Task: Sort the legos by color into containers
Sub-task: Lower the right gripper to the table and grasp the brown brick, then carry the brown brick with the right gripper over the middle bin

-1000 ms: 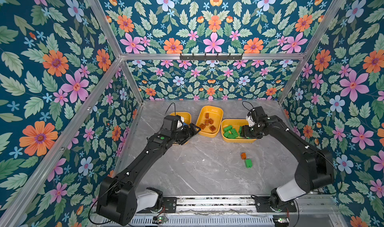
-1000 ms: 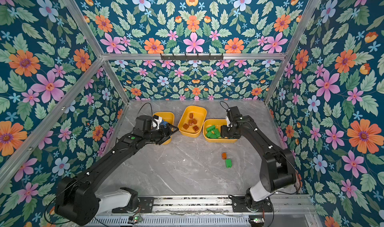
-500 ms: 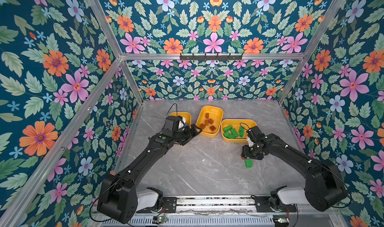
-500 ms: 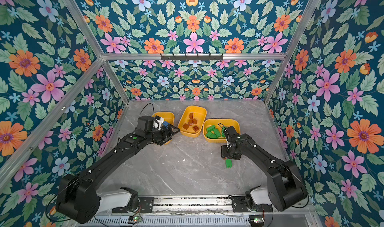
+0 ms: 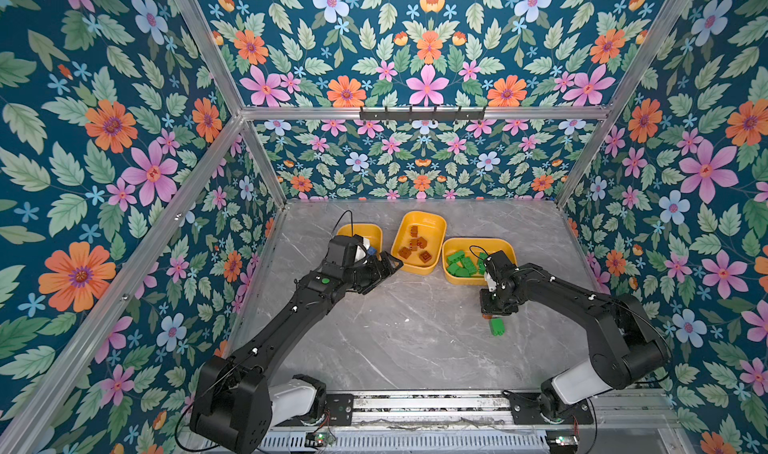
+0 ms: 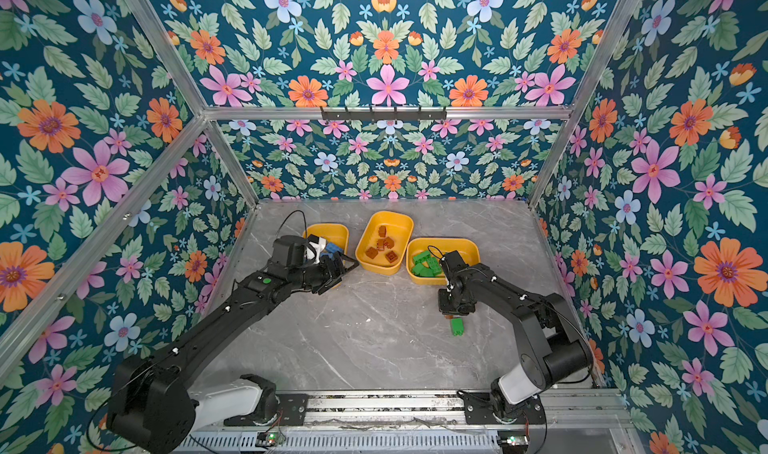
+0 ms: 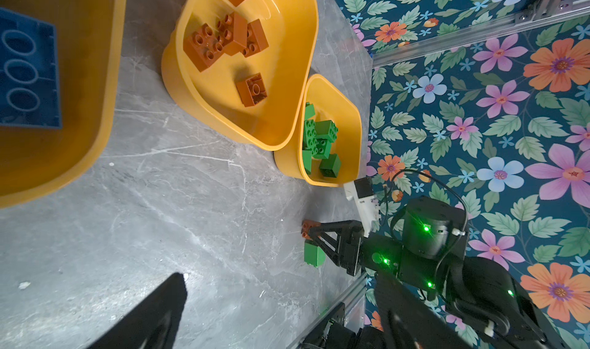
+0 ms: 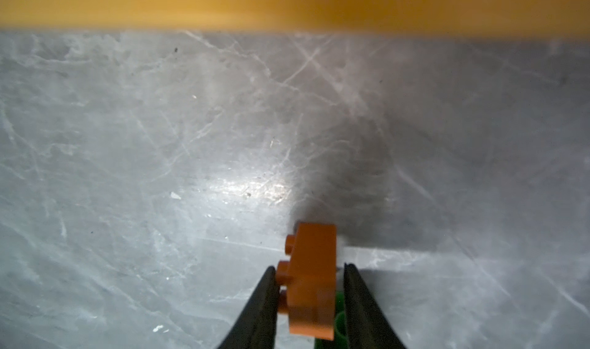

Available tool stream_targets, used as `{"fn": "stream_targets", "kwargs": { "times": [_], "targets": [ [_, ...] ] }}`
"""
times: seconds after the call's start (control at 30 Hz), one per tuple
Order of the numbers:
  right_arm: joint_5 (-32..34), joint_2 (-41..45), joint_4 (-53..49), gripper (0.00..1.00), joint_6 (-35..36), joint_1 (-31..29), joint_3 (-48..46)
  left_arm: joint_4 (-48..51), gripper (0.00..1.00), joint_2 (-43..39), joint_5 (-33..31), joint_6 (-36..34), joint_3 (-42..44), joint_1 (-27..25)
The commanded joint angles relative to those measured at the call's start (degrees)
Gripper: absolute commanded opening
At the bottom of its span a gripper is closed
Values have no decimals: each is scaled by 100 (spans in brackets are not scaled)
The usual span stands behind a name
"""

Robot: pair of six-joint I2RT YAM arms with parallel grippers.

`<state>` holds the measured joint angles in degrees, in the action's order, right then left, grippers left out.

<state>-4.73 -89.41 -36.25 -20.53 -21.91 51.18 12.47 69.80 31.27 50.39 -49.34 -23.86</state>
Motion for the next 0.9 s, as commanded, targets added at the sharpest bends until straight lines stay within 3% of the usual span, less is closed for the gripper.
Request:
{"fn": "stream_targets", "kwargs": {
  "times": [0.0, 0.17, 0.47, 0.67, 0.87],
  "targets": [
    [-55, -116, -54, 28, 102, -4, 68, -47, 95, -52, -86, -63, 29, 4],
    [-25, 76, -224, 16, 151, -6, 220, -27, 95, -148, -135, -58, 108, 4],
    [-677, 427, -627, 11, -132, -204, 1592, -88, 95, -131, -173, -34, 18, 0],
    [-940, -385, -256, 11, -314, -319, 2746, -155, 95, -6, -133, -26, -113, 4],
    [-1054, -1737, -58, 12, -402, -345, 4183, -102, 95, -6, -163, -40, -188, 4]
  ]
}}
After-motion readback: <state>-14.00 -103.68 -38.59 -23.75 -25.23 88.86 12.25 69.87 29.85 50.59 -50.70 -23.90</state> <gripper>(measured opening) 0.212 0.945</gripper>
